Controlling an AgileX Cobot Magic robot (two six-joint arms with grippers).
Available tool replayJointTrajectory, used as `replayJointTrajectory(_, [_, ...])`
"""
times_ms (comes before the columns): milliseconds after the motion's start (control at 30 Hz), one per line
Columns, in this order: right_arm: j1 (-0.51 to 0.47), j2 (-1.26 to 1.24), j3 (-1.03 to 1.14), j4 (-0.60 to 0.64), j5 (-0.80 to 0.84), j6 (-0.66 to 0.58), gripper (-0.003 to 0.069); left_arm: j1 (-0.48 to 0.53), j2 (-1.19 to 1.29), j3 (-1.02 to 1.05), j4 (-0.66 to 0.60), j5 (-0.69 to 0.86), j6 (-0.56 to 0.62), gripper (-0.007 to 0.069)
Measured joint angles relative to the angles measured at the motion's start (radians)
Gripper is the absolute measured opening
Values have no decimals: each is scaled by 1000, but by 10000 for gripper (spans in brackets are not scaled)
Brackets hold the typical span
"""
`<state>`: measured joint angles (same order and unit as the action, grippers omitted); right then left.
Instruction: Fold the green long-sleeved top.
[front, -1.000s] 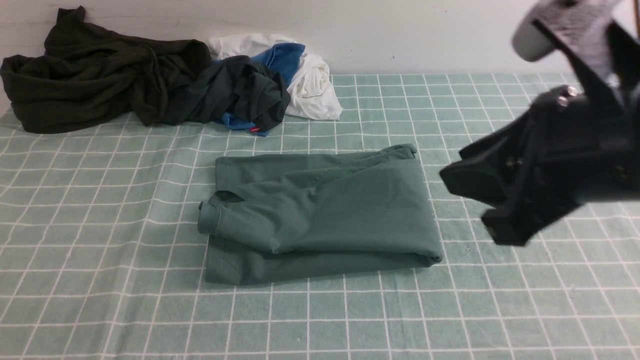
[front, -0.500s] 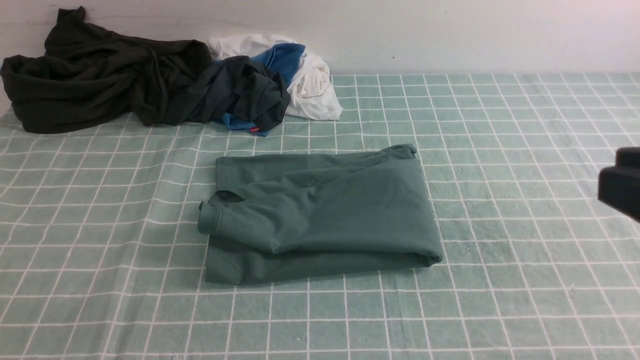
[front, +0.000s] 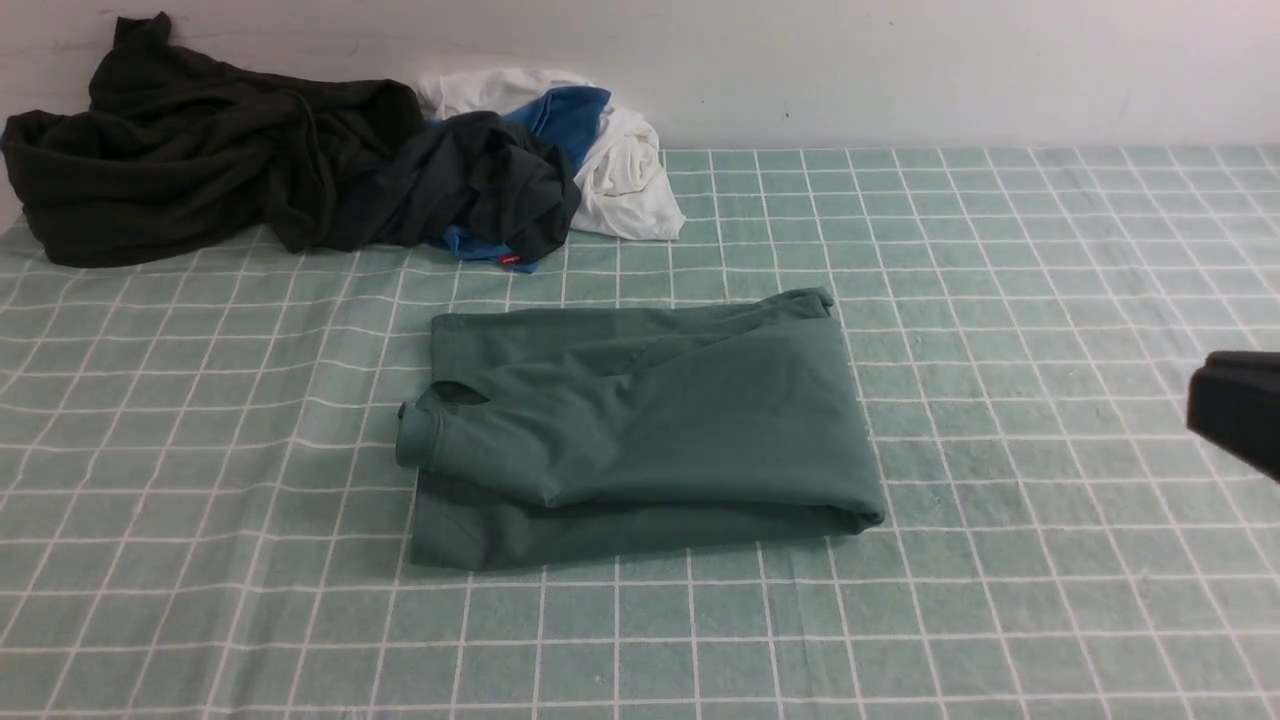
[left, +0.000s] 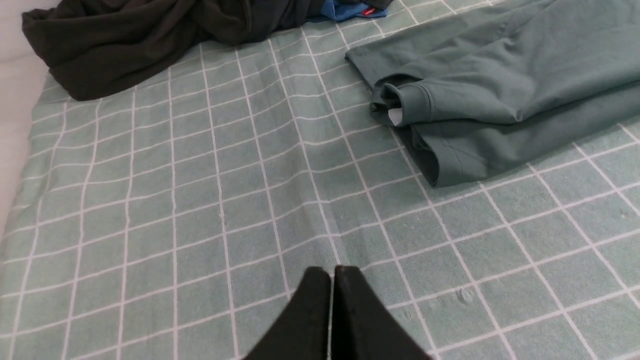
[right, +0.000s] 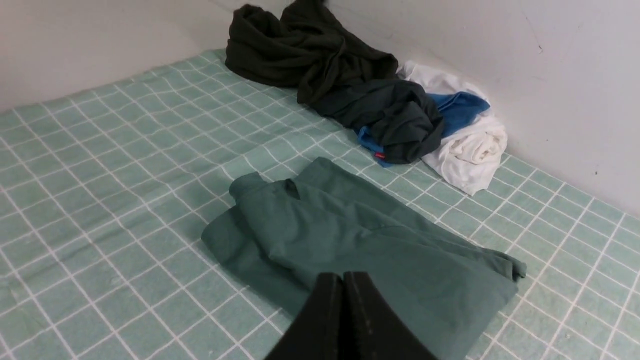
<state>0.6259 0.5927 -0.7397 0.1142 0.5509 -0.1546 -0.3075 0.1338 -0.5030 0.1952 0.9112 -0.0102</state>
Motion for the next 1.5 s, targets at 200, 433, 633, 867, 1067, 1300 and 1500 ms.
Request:
replayJointTrajectory(200, [-157,-186,350,12,-307,57,-13,0,0,2,0,1,0,-3])
replayJointTrajectory(433, [-493,-454,654,-30,-353,220,-13,0,0,2,0,1,0,-3])
replayJointTrajectory(633, [-717,-599,765,-120,-326,327,-13,0,0,2,0,1,0,-3])
replayJointTrajectory(867, [-744,-604,765,-125,-208,327,-13,0,0,3,0,2,0,-3])
replayJointTrajectory(1067, [-709,-604,765,-126,-206,305,-14,0,0,3,0,2,0,-3])
replayJointTrajectory(1300, [-706,-604,765,-127,-204,303,-14,0,0,3,0,2,0,-3])
replayJointTrajectory(1500, [-706,-604,764,-127,-203,302,-14,0,0,3,0,2,0,-3])
